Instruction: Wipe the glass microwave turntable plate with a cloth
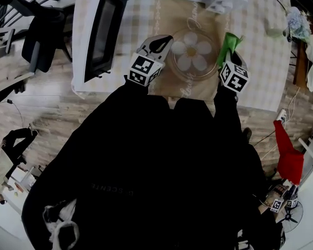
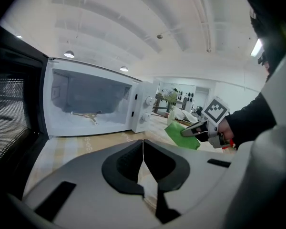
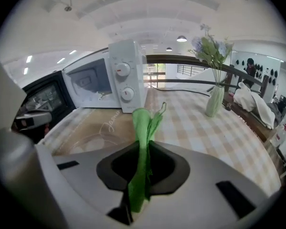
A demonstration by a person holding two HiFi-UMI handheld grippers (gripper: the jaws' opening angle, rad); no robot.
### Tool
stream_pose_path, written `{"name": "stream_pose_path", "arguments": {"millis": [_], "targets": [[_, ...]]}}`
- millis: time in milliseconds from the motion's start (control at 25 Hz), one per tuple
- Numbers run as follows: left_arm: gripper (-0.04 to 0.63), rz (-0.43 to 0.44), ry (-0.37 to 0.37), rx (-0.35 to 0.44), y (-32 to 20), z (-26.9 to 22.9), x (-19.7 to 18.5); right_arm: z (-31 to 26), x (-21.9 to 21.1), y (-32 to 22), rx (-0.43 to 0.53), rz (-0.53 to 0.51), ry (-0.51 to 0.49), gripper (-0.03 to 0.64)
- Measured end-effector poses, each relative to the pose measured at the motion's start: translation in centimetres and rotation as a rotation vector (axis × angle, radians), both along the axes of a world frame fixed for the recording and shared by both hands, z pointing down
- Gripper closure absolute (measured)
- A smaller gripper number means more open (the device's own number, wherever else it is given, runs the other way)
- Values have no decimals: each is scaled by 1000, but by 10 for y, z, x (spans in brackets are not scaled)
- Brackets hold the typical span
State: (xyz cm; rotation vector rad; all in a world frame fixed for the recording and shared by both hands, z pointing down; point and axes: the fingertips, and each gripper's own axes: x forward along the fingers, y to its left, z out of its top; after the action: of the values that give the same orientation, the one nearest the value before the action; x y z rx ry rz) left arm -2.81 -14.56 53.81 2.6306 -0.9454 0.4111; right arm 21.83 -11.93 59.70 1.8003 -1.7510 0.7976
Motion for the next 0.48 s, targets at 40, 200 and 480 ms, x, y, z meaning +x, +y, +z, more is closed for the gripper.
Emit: {"name": "stream_pose_path", "arguments": {"millis": [40, 200, 480], "targets": [[574, -2, -1, -1, 0, 1, -2, -7, -10, -1, 15, -20, -11, 563], [574, -12, -5, -4, 3, 3, -9, -24, -57, 0, 51, -87, -88, 563], [574, -42, -18, -6, 9, 8, -28, -24, -150, 10, 36, -236, -185, 563]]}}
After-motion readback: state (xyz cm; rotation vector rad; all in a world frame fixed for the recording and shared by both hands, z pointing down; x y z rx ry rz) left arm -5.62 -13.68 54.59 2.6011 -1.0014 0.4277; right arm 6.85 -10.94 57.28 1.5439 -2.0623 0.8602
